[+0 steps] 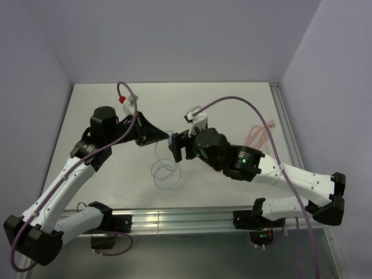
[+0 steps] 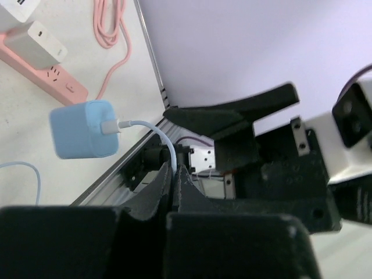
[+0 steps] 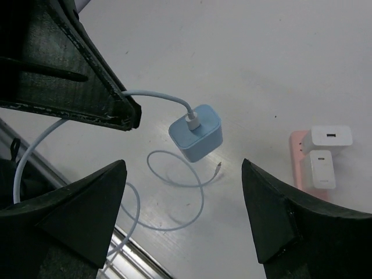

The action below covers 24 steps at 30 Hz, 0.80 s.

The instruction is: Insert the plug

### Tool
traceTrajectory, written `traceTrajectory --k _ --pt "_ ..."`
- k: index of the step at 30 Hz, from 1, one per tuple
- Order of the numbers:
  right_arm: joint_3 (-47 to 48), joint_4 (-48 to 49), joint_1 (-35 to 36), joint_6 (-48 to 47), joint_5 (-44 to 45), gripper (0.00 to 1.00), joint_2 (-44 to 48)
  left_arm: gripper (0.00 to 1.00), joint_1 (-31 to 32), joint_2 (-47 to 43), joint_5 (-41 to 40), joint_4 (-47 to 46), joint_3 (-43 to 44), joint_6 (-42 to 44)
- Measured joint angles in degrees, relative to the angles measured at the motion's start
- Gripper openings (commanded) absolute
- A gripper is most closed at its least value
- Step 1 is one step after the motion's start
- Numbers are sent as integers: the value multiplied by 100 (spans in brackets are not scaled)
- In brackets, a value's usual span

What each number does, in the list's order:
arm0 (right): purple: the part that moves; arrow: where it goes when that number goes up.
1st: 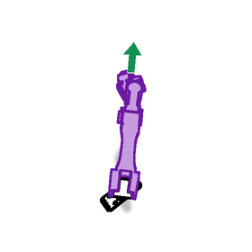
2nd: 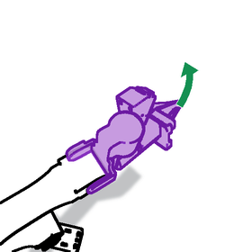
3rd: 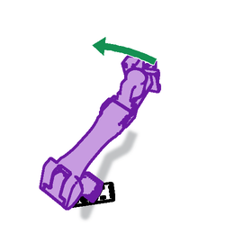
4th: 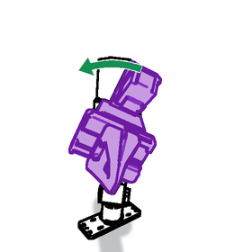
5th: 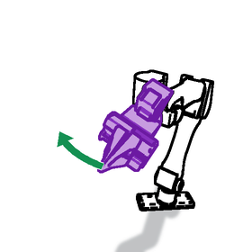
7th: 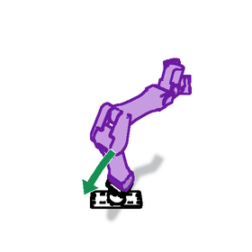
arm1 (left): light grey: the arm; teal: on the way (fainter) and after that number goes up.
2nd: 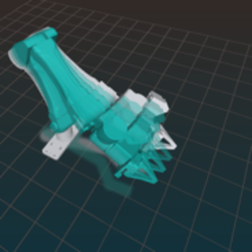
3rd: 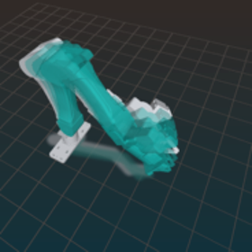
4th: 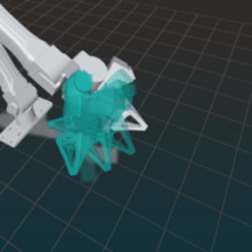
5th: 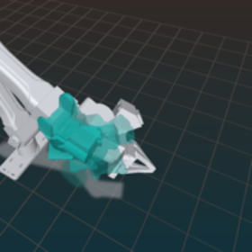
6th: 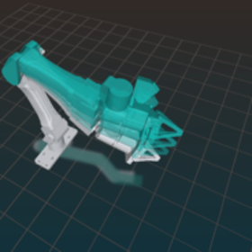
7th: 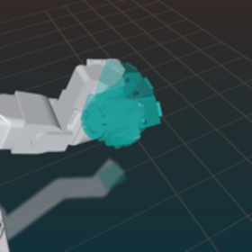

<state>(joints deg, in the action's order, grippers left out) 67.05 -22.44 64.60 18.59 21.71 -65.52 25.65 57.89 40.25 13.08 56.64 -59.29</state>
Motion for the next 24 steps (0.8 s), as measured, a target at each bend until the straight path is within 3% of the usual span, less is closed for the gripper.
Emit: traceTrajectory --k 9,19,24 --pt "2 190 470 4 1165 80 -699 0 81 -223 -575 -70 -9 -654" --pt "-295 966 651 -2 2293 61 -901 0 136 -240 -564 -466 -339 -1220" --pt "-313 1204 654 -4 2538 61 -1091 1 151 -245 -560 -553 -341 -1357"
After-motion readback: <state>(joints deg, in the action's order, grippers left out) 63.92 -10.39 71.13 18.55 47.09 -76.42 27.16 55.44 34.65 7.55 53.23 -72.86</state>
